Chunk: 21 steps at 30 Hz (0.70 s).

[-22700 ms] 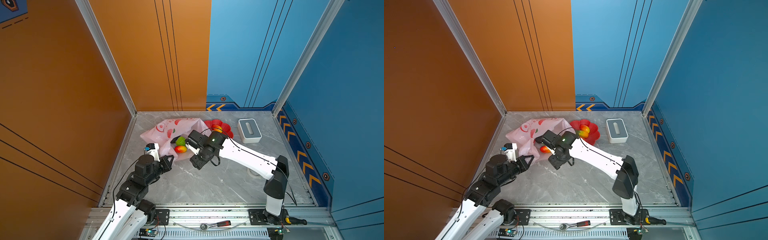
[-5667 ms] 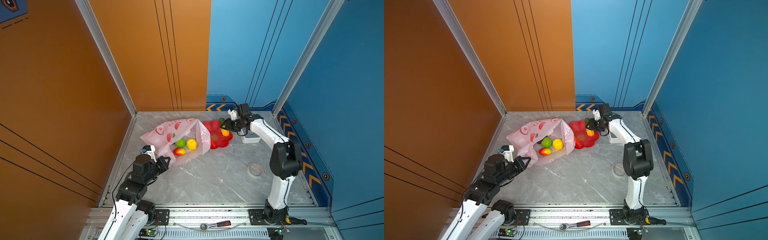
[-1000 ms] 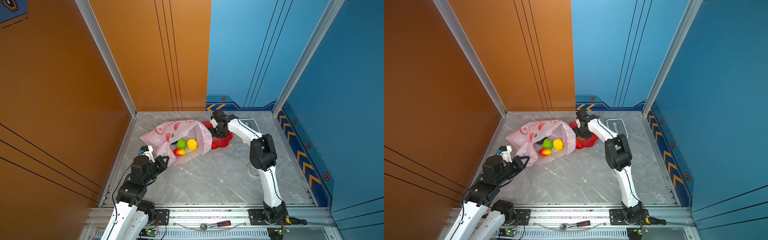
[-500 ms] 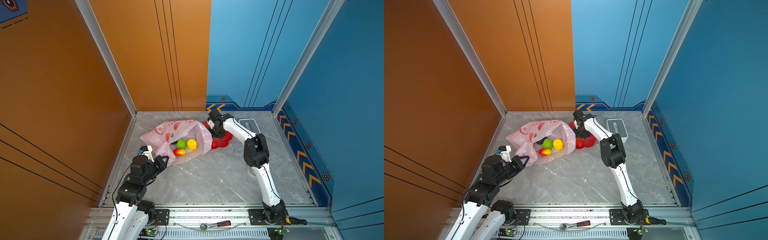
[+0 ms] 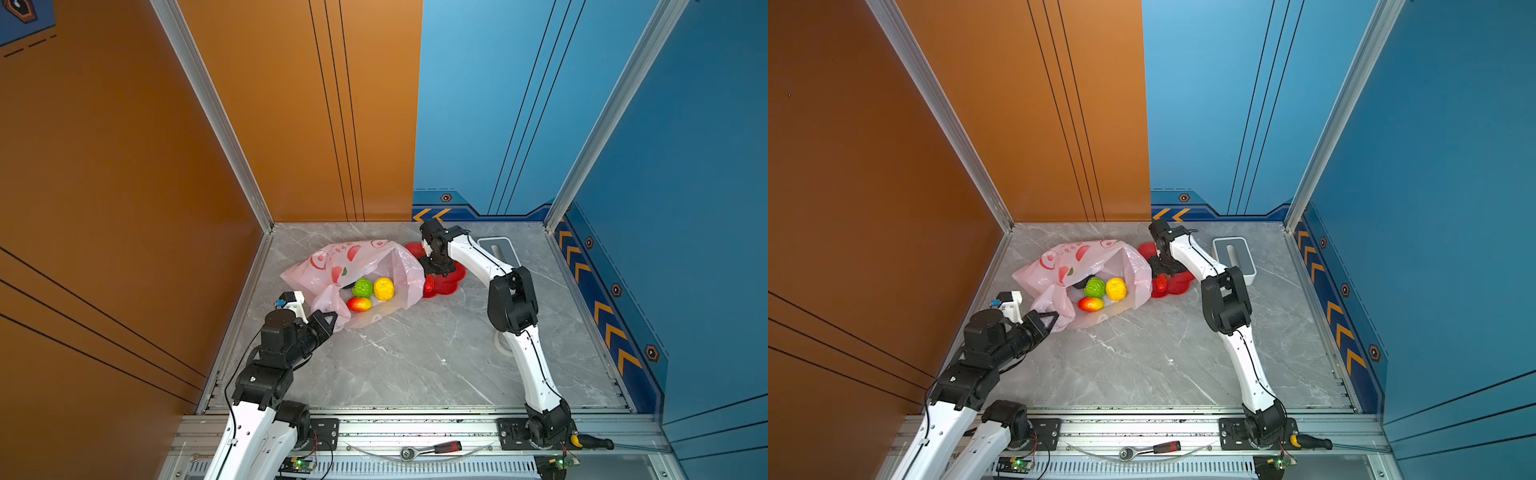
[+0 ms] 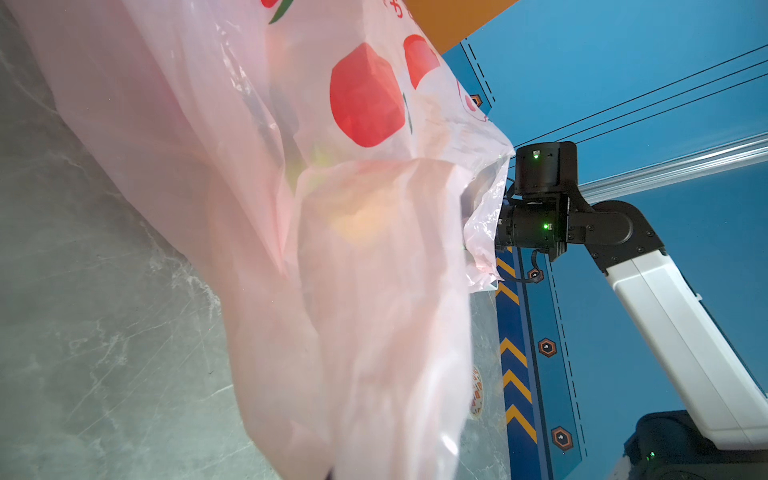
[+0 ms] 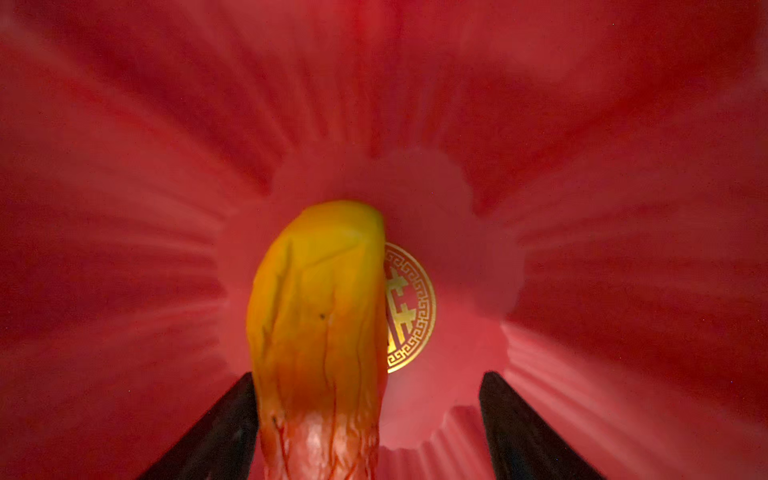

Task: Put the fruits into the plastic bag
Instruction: 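Lower the right gripper and close it on the yellow-red elongated fruit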

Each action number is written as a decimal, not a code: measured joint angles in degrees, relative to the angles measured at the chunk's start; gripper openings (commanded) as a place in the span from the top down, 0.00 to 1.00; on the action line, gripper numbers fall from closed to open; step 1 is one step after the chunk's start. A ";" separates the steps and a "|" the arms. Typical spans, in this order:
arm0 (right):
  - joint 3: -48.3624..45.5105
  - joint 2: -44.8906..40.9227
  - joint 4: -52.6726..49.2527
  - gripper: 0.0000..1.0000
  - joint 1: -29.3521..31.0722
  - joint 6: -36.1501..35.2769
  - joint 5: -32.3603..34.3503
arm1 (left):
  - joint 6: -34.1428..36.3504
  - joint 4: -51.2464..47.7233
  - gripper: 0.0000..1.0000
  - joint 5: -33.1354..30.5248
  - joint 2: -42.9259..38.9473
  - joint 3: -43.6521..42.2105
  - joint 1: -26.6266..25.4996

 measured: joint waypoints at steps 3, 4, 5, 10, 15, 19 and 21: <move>0.44 0.00 0.00 0.22 -0.04 0.76 0.00 | -0.04 0.00 1.00 0.26 0.00 0.00 0.04; 0.55 0.02 0.02 0.22 -0.02 0.87 -0.02 | -0.04 0.00 1.00 0.28 0.00 0.00 0.07; 0.63 0.02 0.02 0.22 -0.02 1.03 -0.04 | -0.07 0.00 1.00 0.28 0.00 0.00 0.07; 0.87 0.85 0.15 0.24 0.26 1.33 -0.09 | -0.35 -0.02 1.00 0.31 -0.24 0.00 0.26; 0.87 2.38 0.22 0.27 0.46 1.84 -0.09 | -0.46 -0.07 1.00 0.33 -0.59 0.00 0.33; 0.87 2.99 0.24 0.30 0.70 1.97 -0.09 | -0.46 -0.13 1.00 0.33 -1.14 0.00 0.39; 0.87 2.99 0.26 0.32 0.81 1.97 -0.07 | -0.48 -0.22 1.00 0.33 -1.36 0.00 0.48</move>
